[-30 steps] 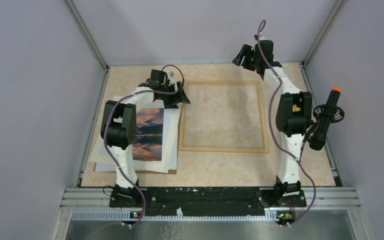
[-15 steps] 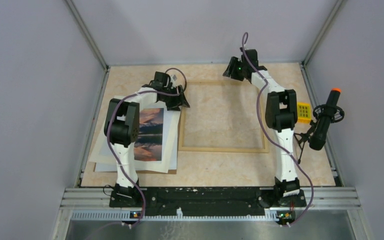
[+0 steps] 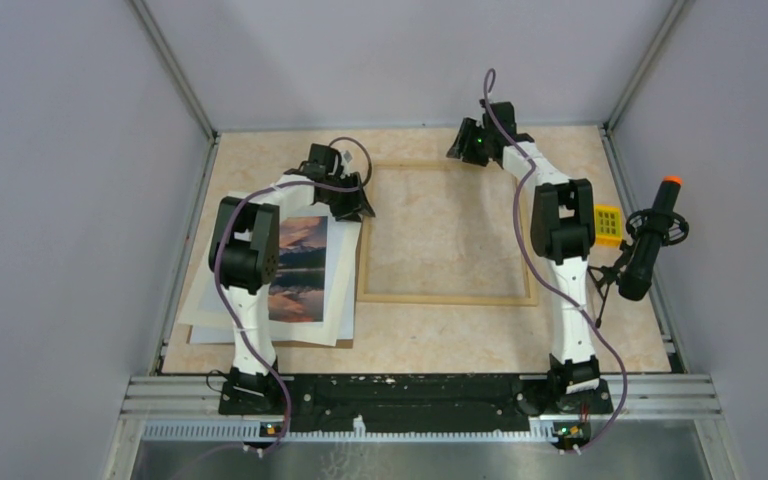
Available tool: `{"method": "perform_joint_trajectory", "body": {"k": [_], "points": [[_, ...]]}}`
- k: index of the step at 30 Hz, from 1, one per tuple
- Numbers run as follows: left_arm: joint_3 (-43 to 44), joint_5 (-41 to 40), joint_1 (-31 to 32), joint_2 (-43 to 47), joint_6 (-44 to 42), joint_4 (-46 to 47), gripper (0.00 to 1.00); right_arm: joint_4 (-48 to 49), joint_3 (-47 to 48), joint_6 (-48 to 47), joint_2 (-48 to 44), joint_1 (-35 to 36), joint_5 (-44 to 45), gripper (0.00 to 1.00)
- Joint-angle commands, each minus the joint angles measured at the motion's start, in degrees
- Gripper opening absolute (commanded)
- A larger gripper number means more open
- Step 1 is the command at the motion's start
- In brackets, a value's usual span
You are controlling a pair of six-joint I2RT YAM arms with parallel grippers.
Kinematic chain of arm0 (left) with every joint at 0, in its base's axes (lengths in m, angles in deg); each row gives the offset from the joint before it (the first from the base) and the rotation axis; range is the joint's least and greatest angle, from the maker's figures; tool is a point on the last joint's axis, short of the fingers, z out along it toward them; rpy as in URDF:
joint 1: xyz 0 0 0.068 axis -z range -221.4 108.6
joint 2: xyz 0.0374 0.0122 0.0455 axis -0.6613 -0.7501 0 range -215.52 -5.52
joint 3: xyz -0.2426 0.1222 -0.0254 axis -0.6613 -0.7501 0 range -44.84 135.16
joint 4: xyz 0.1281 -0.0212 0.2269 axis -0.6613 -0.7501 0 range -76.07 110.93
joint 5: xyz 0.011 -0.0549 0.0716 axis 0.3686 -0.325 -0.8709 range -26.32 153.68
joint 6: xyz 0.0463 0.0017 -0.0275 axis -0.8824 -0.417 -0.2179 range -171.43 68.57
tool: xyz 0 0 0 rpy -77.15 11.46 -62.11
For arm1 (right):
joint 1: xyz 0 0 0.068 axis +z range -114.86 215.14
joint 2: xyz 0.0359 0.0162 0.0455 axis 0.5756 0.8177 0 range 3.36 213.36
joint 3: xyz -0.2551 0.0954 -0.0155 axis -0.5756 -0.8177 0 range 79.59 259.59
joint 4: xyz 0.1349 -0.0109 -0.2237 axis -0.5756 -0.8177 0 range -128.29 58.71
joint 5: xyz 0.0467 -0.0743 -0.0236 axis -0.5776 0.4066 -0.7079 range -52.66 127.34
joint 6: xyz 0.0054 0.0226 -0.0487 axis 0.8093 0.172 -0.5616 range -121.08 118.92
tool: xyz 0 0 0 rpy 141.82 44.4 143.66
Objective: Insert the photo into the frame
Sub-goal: Adjust the photo frame item at the center of the board.
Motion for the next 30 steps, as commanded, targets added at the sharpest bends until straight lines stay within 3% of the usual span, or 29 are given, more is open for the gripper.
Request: {"method": "perform_joint_trajectory", "body": {"k": [1,8,30], "points": [[0.34,-2.18,0.02,-0.55,0.63,-0.04,0.51,-0.49,0.86,-0.84,-0.12,0.32,0.43,0.50],[-0.71,-2.00,-0.66,-2.00,2.22,0.18,0.35,-2.39,0.98,-1.63,0.26,0.29,0.60,0.50],[-2.40,0.72,-0.88,-2.29,4.65,2.19,0.32,-6.12,-5.89,-4.25,-4.57,0.29,-0.69,0.49]]}}
